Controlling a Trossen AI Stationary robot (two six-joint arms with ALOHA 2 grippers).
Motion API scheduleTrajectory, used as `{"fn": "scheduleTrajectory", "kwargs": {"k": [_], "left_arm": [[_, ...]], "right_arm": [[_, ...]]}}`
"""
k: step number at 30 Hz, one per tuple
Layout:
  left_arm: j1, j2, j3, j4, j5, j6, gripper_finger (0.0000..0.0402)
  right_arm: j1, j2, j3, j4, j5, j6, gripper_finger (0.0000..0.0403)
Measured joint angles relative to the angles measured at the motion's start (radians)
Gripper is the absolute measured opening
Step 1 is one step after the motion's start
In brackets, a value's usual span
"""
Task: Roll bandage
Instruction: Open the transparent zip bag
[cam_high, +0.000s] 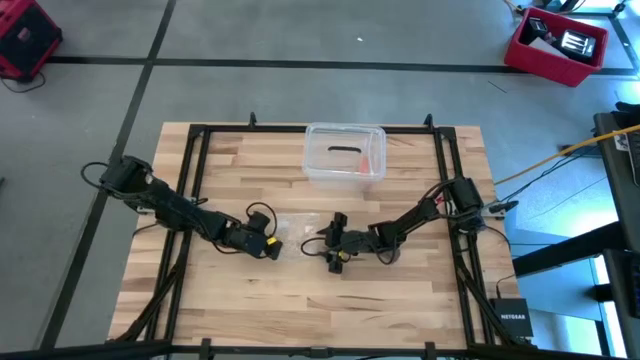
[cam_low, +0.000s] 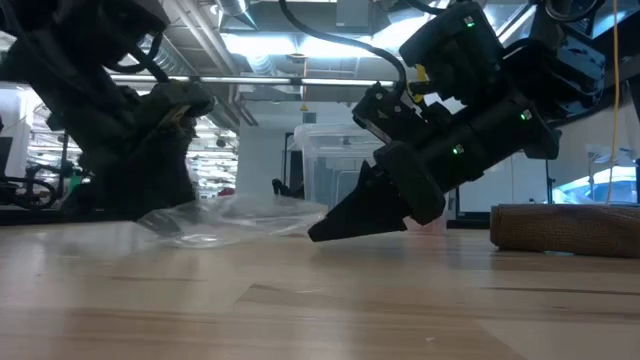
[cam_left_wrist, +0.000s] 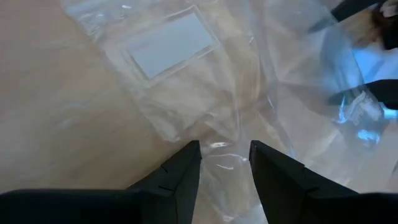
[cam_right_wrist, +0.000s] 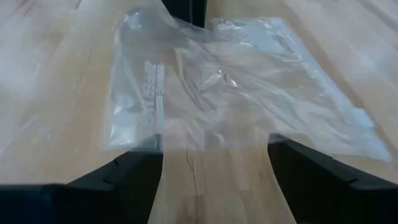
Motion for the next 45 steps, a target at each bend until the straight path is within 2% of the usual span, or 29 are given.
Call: {"fn": "scheduleTrajectory", "kwargs": {"k": [4, 10, 14, 17, 20, 25, 28, 32, 38, 45], "left_arm": [[0.0, 0.041, 0.002, 0.057, -0.01, 0.056, 0.0114], [0.0, 0.066, 0.002, 0.072, -0.028, 0.125, 0.0017], [-0.001, 0.066, 0.005, 0.062, -0.06, 0.196, 0.0008], [-0.015, 0.067, 0.027, 0.052, -0.073, 0.29, 0.0002], [-0.042, 0.066, 0.07, 0.037, -0.11, 0.4, 0.0002], [-0.096, 0.066, 0.153, -0.054, -0.229, 0.584, 0.0001], [-0.118, 0.066, 0.175, -0.07, -0.277, 0.69, 0.0003], [-0.118, 0.066, 0.191, -0.062, -0.279, 0.694, 0.0004], [-0.079, 0.066, 0.193, -0.079, -0.26, 0.517, 0.0018], [-0.047, 0.065, 0.193, -0.15, -0.184, 0.375, 0.0106]], "right_arm": [[0.0, 0.003, 0.0, -0.005, 0.0, 0.0, 0.0292], [0.0, 0.003, 0.0, -0.011, 0.0, 0.0, 0.0292], [0.0, -0.013, 0.0, -0.06, 0.0, 0.001, 0.0292], [0.011, -0.084, -0.001, -0.203, 0.0, 0.021, 0.0292], [0.031, -0.196, -0.001, -0.359, 0.002, 0.024, 0.0292], [0.076, -0.369, -0.002, -0.625, 0.043, 0.027, 0.0292], [0.098, -0.437, -0.023, -0.665, 0.052, 0.028, 0.0292], [0.099, -0.448, -0.064, -0.632, 0.064, 0.031, 0.0292], [0.059, -0.4, -0.114, -0.432, 0.076, 0.028, 0.0292], [0.009, -0.277, -0.129, -0.228, 0.022, 0.02, 0.0292]]}}
